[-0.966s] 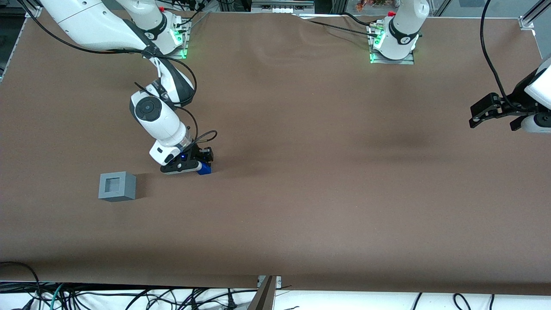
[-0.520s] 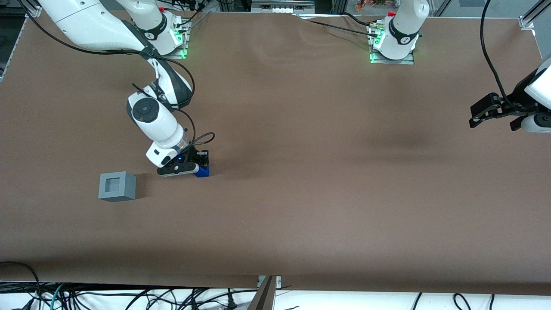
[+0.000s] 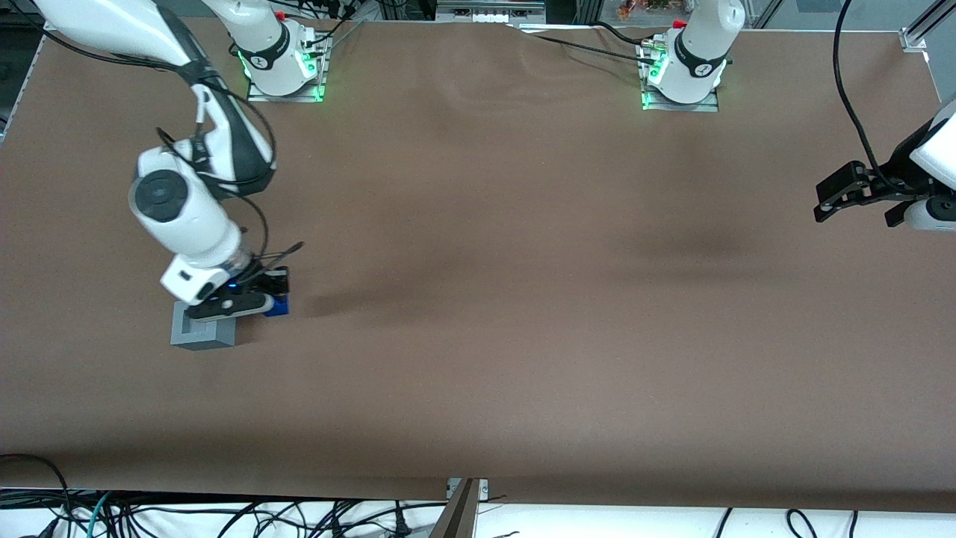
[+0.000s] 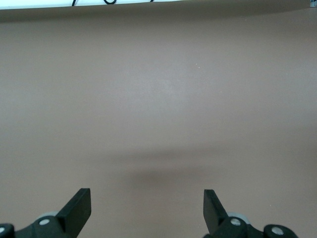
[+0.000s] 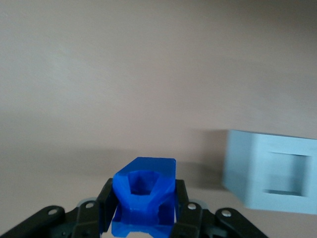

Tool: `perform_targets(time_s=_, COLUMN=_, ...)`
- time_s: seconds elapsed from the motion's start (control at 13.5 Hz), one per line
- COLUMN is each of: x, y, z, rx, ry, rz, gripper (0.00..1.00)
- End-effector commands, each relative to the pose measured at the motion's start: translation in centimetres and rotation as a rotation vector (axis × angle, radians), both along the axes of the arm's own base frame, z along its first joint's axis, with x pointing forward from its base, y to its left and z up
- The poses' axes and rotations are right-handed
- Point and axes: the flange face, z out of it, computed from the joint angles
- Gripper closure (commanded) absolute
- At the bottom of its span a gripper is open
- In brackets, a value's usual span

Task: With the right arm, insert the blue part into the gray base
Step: 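Carry the blue block over the gray base's square hole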

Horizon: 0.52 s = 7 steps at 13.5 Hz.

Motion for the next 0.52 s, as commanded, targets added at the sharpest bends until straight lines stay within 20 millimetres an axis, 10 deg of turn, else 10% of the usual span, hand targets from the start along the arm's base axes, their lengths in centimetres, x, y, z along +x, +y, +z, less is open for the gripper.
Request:
perform_targets(time_s=0.0, x=1.9, y=-5.1, z=3.4, rx=0.046, ry=0.049, rz=0.067, gripper=0.70)
perform_targets(time_s=0.45, x=3.7, y=-12.8, z=4.4, rx=0.011, ry=0.041, rz=-0.002, gripper=0.70)
